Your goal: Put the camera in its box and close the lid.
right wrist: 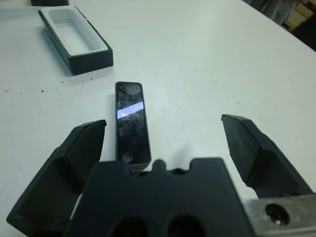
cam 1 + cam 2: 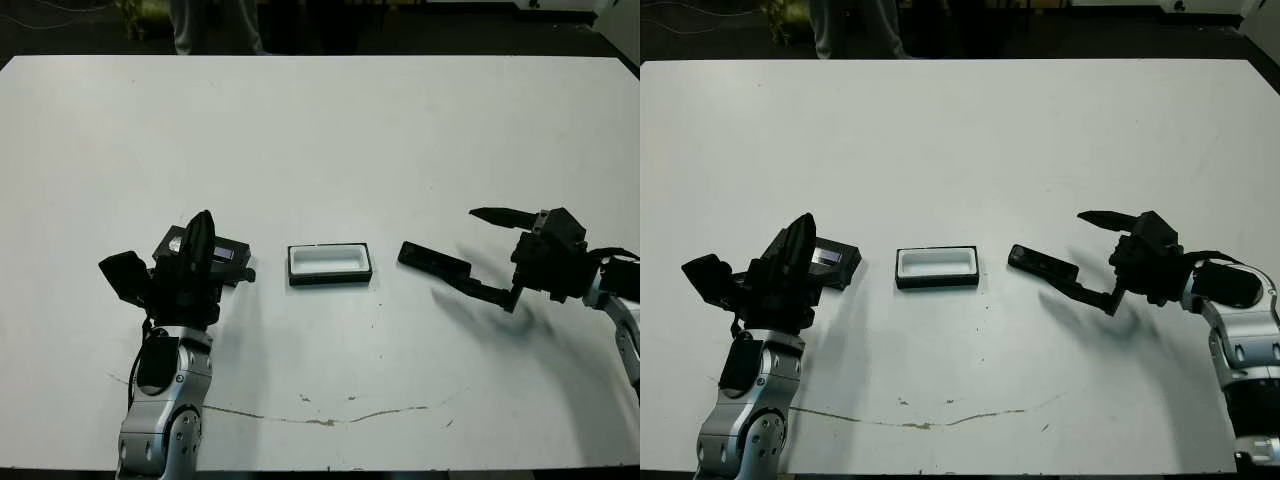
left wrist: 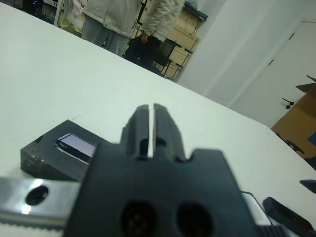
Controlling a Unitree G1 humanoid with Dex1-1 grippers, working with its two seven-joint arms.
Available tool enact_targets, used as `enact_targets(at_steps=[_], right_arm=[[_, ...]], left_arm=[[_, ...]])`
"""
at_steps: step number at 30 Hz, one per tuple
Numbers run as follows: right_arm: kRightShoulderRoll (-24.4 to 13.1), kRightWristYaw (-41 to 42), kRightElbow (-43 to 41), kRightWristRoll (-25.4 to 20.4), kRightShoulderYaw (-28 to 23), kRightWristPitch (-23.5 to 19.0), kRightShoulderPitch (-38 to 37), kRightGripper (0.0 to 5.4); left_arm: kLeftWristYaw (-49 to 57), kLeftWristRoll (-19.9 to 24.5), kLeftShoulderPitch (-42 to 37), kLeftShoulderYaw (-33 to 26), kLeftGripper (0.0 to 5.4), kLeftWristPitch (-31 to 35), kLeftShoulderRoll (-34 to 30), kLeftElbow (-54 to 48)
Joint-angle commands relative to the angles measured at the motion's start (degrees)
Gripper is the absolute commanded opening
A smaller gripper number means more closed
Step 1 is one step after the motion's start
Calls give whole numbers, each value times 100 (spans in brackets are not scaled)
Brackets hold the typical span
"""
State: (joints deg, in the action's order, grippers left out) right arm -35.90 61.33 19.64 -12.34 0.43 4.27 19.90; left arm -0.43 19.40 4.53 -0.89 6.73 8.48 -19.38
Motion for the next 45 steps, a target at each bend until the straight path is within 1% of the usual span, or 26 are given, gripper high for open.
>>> enact_targets(at_steps=[1, 3, 6, 8, 11, 13, 14, 17, 19, 21, 24, 26, 28, 31, 34, 38, 39, 42, 45], right_arm=[[-25, 80, 326, 91, 57, 65, 37, 518], [21, 100, 589, 126, 71, 178, 117, 477], [104, 192, 1087, 126, 91, 255, 277, 410], [129, 155, 1279, 199, 125, 272, 336, 364], [200, 136, 1641, 316, 174, 538, 430, 296], [219, 170, 1843, 401, 236, 636, 504, 250], [215, 185, 1918, 447, 281, 591, 545, 228], [194, 194, 1939, 551, 432, 194, 619, 161], [216, 240, 1984, 606, 528, 279, 636, 116], [244, 217, 2033, 708, 659, 208, 684, 72], [317, 180, 2224, 864, 839, 334, 781, 7], [343, 108, 2327, 1020, 963, 408, 850, 3], [409, 144, 2504, 1048, 1021, 585, 913, 3], [487, 69, 2634, 1125, 1098, 650, 969, 3], [537, -68, 2652, 1129, 1080, 973, 900, 3], [412, -41, 2422, 1143, 1111, 1261, 798, 3], [366, 8, 2345, 1143, 1127, 1233, 786, 3], [123, 199, 1746, 1175, 1240, 745, 707, 3], [-60, 719, 1360, 919, 1226, 365, 687, 3]], left_arm=[[37, -60, 42, -44, 0, 43, -38, 106], [36, -72, 43, -45, 0, 27, -36, 110], [48, -60, 50, -47, 0, 45, -26, 95], [57, -99, 55, -35, 0, 28, -30, 94], [66, -102, 54, -36, 0, 47, -25, 92], [64, -92, 53, -39, 0, 55, -17, 92], [70, -93, 54, -39, 0, 59, -11, 89], [96, -92, 60, -36, 0, 88, -2, 57], [92, -63, 66, -39, 0, 86, -2, 50], [91, -68, 68, -33, 0, 70, -5, 53], [109, -97, 65, -30, 0, 67, -9, 63], [149, -133, 64, -21, 0, 98, -12, 41], [134, -109, 66, -25, 0, 80, -5, 44], [116, -53, 62, -42, 0, 65, 13, 56], [123, -22, 64, -46, 0, 95, 14, 42], [142, -59, 59, -37, 0, 77, -10, 52], [142, -69, 57, -36, 0, 75, -16, 57], [134, -73, 58, -34, 0, 51, -14, 76], [122, -61, 64, -30, 0, 58, -19, 62]])
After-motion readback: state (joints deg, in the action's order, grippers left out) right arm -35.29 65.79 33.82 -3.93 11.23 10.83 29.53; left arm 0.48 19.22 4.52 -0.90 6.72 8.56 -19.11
